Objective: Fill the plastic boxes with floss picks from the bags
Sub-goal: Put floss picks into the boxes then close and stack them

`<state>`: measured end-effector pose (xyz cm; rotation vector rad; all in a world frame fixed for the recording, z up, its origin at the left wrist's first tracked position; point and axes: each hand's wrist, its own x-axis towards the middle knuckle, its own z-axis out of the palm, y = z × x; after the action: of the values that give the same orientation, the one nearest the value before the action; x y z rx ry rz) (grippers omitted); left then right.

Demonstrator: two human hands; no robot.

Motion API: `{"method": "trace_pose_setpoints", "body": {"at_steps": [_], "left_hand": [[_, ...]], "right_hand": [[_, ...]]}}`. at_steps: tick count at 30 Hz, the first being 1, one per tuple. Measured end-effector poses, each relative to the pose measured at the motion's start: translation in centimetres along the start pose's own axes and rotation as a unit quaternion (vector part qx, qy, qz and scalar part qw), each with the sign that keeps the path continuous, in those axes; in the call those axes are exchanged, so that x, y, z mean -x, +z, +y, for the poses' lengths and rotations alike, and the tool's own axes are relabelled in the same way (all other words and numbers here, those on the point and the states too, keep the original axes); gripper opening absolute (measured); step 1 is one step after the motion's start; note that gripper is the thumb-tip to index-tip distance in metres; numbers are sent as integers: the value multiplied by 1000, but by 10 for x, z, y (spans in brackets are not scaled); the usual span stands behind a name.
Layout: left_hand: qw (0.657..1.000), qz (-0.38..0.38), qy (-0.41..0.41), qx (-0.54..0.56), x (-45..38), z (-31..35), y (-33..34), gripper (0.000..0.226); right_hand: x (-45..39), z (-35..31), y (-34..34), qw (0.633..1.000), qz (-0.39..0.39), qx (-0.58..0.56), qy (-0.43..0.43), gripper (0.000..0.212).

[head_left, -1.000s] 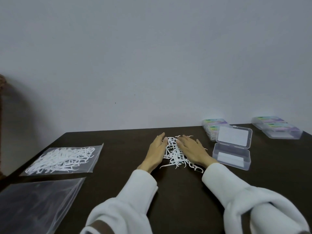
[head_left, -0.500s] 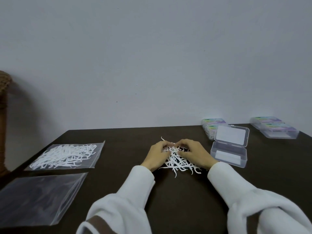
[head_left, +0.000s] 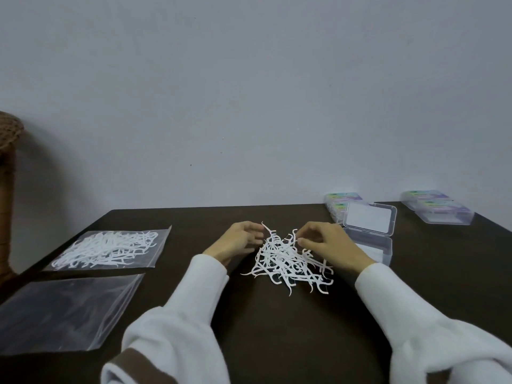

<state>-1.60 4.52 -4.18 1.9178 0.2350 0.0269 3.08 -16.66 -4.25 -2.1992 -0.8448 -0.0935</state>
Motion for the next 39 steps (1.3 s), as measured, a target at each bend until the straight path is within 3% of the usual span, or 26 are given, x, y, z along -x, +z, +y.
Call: {"method": "trace_pose_setpoints", "body": {"at_steps": [2, 4, 7, 9, 12, 17, 21, 26, 29, 39], "left_hand": [[997, -6, 48, -57, -1, -6, -7, 46], [984, -69, 103, -130, 2, -8, -11, 63], [950, -143, 140, -239, 5, -8, -4, 74], [934, -129, 150, -297, 5, -8, 2, 72], [927, -83, 167, -325, 6, -9, 4, 51], [919, -20, 181, -349, 6, -9, 3, 28], [888, 31, 205, -410, 10, -1, 5, 25], [889, 60, 221, -397, 14, 3, 5, 24], [896, 63, 226, -377, 16, 5, 3, 22], [957, 58, 203, -201, 19, 9, -2, 16]], "right_hand": [[5, -3, 0, 996, -40, 64, 39, 38], [8, -7, 6, 978, -102, 178, 43, 59], [9, -15, 13, 972, -105, 208, 18, 56], [9, -16, 12, 981, -91, 173, 12, 45], [9, -17, 7, 984, -84, 156, 14, 38], [11, -19, 2, 971, -116, 205, 46, 58], [12, -22, 5, 969, -92, 229, 12, 42], [12, -23, 2, 979, -68, 194, 7, 26], [9, -18, 1, 993, -63, 99, 19, 21], [10, -6, -24, 996, -58, -46, 43, 16]]}}
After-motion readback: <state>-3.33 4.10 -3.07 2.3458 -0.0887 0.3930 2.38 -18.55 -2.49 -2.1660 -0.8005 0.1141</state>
